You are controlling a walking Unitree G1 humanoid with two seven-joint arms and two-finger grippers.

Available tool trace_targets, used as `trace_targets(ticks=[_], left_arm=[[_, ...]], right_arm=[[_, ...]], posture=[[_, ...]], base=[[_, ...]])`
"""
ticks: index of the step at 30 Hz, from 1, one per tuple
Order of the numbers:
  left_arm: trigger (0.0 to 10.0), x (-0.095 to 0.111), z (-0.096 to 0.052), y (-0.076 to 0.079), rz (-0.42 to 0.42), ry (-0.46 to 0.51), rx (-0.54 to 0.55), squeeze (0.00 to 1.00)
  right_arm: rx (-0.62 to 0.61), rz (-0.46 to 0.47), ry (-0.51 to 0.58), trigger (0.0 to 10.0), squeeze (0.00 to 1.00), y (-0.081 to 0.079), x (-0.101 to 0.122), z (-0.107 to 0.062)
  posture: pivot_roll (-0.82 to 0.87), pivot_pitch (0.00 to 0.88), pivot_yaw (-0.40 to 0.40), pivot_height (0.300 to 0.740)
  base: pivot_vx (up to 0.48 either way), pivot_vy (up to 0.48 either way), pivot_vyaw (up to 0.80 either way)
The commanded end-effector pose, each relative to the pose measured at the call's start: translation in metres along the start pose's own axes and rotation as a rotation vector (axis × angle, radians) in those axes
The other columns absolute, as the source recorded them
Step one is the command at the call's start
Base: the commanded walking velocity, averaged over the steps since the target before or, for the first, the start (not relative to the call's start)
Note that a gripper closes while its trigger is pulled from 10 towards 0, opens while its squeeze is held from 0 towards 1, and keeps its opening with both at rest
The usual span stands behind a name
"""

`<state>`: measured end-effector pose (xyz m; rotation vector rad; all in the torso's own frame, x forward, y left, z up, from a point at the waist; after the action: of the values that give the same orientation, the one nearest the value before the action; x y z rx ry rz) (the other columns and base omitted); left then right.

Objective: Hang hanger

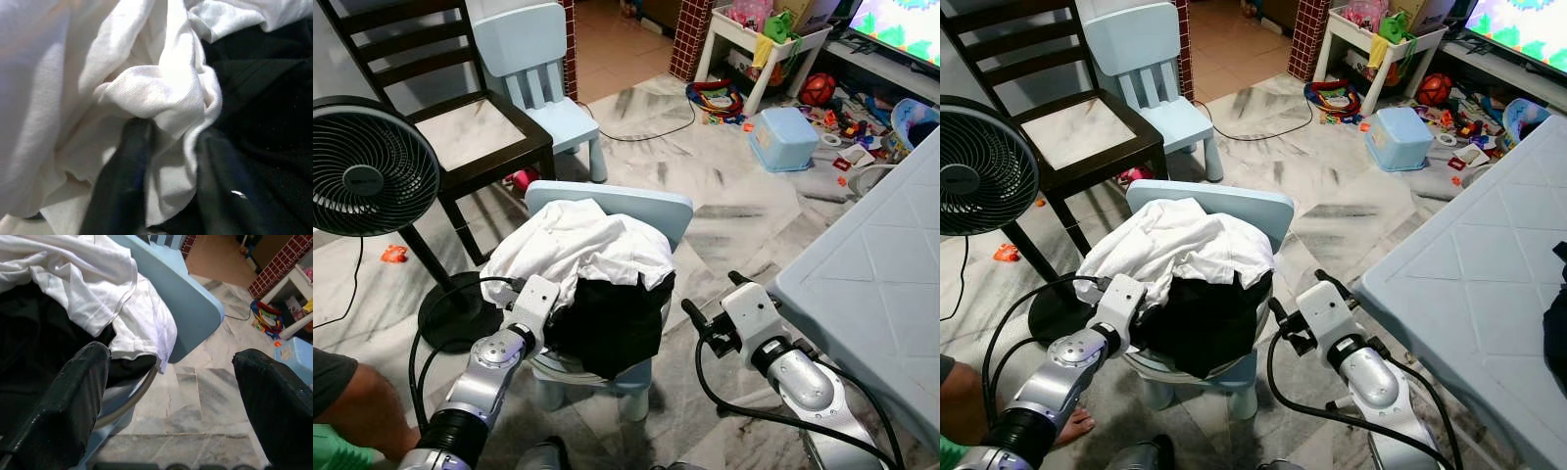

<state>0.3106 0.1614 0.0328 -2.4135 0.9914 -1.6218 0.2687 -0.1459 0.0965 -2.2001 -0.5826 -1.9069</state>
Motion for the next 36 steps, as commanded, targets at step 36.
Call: trace_targets(ticks=[36], left_arm=[[0.0,0.281,-0.056,-0.035,-0.037,1.074,-0.017,0.0]], right_arm=[[0.01,-0.004,0.016,10.0,0.0,-0.004,0.001,0.012]], posture=[[0.03,0.096,-0.056,0.74]], base=[[0.0,0.0,0.0]])
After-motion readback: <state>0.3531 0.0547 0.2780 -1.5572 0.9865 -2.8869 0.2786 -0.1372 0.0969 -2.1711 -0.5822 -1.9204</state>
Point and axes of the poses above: a point about 5 cm out from each wrist's last joint towards the gripper, its own z axis pointing out of the wrist towards the gripper, its own x axis along the axis of the wrist's last joint, y = z × x, the point moved 1 cm from there along z, pointing out of the wrist towards the gripper, and after that the axes turned 14 degrees about z, right-handed, at the moved point
